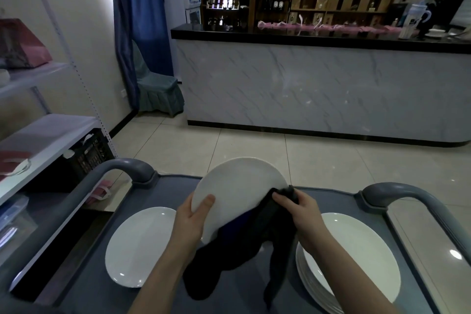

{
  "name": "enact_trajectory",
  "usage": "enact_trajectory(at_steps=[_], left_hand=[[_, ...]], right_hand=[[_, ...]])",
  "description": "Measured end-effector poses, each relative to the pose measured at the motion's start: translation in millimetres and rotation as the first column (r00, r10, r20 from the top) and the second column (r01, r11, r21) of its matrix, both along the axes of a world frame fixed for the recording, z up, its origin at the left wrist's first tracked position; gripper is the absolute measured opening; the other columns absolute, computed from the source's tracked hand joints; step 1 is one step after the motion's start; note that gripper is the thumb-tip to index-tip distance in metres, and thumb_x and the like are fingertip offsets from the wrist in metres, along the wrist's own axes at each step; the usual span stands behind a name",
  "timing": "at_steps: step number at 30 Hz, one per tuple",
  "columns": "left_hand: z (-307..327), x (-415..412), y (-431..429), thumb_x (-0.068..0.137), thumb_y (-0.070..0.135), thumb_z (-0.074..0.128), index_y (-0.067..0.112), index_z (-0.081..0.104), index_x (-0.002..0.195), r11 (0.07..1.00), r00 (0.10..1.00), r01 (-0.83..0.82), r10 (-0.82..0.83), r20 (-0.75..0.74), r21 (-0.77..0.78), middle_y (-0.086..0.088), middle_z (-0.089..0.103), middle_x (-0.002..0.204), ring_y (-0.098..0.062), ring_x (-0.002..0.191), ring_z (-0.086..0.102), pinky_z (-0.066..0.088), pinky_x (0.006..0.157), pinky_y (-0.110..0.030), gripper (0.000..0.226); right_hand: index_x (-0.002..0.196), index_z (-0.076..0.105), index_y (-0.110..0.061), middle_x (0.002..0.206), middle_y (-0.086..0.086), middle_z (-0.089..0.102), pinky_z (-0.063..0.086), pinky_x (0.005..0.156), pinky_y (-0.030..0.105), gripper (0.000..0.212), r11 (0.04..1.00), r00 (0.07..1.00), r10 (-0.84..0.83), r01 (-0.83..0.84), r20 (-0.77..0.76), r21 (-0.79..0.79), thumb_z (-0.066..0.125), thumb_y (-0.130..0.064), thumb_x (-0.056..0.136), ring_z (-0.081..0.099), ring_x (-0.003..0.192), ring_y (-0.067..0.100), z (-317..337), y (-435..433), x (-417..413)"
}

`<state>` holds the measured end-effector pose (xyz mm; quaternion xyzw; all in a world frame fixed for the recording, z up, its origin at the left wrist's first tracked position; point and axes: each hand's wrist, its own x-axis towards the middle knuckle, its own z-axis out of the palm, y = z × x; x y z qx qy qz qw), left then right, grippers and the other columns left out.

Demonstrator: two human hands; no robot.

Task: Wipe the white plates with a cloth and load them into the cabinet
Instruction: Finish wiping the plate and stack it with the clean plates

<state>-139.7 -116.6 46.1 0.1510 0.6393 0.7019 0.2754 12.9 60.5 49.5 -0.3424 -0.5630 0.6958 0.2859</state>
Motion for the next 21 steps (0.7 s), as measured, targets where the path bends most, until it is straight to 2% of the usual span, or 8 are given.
enact_trajectory(at_steps=[2, 5, 8, 11, 13, 15, 18, 21], left_hand=[[4, -4, 2, 0.092, 0.031, 0.065, 0.035, 0.066, 0.108, 1.000, 0.993, 0.024, -0.026, -0.113, -0.019, 0.008, 0.073, 0.099, -0.015, 0.094, 0.068, 0.059, 0.072, -0.030, 0.017], [14, -17, -1, 0.090, 0.030, 0.068, 0.035, 0.068, 0.103, 0.989, 0.954, 0.141, -0.150, -0.260, -0.050, 0.009, 0.074, 0.096, -0.009, 0.089, 0.069, 0.055, 0.069, -0.022, 0.014], [24, -26, 5, 0.091, 0.022, 0.069, 0.037, 0.070, 0.096, 0.942, 0.816, 0.272, -0.334, -0.472, -0.198, 0.013, 0.073, 0.088, 0.001, 0.078, 0.066, 0.048, 0.066, -0.011, 0.016], [29, -25, 15, 0.091, 0.021, 0.069, 0.038, 0.067, 0.091, 0.878, 0.623, 0.314, -0.478, -0.620, -0.362, 0.011, 0.069, 0.082, 0.002, 0.074, 0.060, 0.045, 0.070, -0.020, 0.017], [27, -21, 15, 0.091, 0.020, 0.069, 0.042, 0.066, 0.092, 0.888, 0.624, 0.307, -0.459, -0.632, -0.342, 0.019, 0.069, 0.083, 0.005, 0.076, 0.061, 0.044, 0.071, -0.016, 0.023], [25, -20, 10, 0.090, 0.017, 0.069, 0.044, 0.067, 0.093, 0.930, 0.696, 0.264, -0.368, -0.617, -0.257, 0.025, 0.070, 0.085, 0.010, 0.079, 0.061, 0.043, 0.070, -0.008, 0.027], [19, -17, 3, 0.090, 0.017, 0.068, 0.038, 0.075, 0.091, 0.980, 0.862, 0.176, -0.197, -0.467, -0.089, 0.014, 0.074, 0.088, 0.004, 0.078, 0.065, 0.047, 0.070, -0.010, 0.023], [13, -10, -2, 0.092, 0.017, 0.065, 0.040, 0.075, 0.096, 0.996, 0.954, 0.089, -0.078, -0.290, 0.024, 0.006, 0.076, 0.091, -0.004, 0.080, 0.070, 0.053, 0.066, -0.017, 0.025]], right_hand=[[0.089, 0.073, -0.005, 0.087, 0.014, 0.075, 0.057, 0.069, 0.030, 0.008, 1.000, 0.999, 0.030, -0.030, 0.034, 0.000, 0.074, -0.011, 0.084, 0.071, 0.082, 0.024, 1, 3, -1], [0.084, 0.070, -0.006, 0.077, 0.006, 0.072, 0.054, 0.066, 0.028, 0.009, 0.954, 0.983, 0.067, -0.113, 0.170, 0.277, 0.077, -0.011, 0.081, 0.067, 0.075, 0.018, 16, 13, -6], [0.088, 0.069, -0.010, 0.079, -0.001, 0.067, 0.046, 0.073, 0.029, 0.015, 0.727, 0.924, 0.061, -0.300, 0.377, 0.617, 0.079, -0.016, 0.079, 0.061, 0.077, 0.014, 33, 10, -17], [0.101, 0.069, -0.022, 0.093, -0.006, 0.070, 0.048, 0.079, 0.030, 0.020, 0.499, 0.868, 0.056, -0.453, 0.494, 0.739, 0.074, -0.025, 0.082, 0.062, 0.089, 0.015, 38, -8, -29], [0.103, 0.067, -0.026, 0.097, -0.009, 0.071, 0.050, 0.080, 0.033, 0.020, 0.441, 0.872, 0.023, -0.447, 0.489, 0.778, 0.071, -0.030, 0.084, 0.062, 0.091, 0.013, 37, -14, -31], [0.100, 0.068, -0.025, 0.093, -0.012, 0.070, 0.050, 0.078, 0.028, 0.017, 0.496, 0.905, 0.031, -0.383, 0.425, 0.779, 0.071, -0.027, 0.084, 0.062, 0.088, 0.007, 36, -9, -31], [0.087, 0.068, -0.023, 0.078, -0.016, 0.068, 0.044, 0.071, 0.012, 0.014, 0.708, 0.955, 0.059, -0.245, 0.290, 0.663, 0.077, -0.014, 0.081, 0.060, 0.076, -0.007, 28, 4, -22], [0.086, 0.073, -0.014, 0.080, -0.004, 0.074, 0.051, 0.071, 0.019, 0.010, 0.943, 0.974, 0.163, -0.200, 0.154, 0.265, 0.077, -0.007, 0.080, 0.068, 0.079, 0.009, 12, 10, -7]])
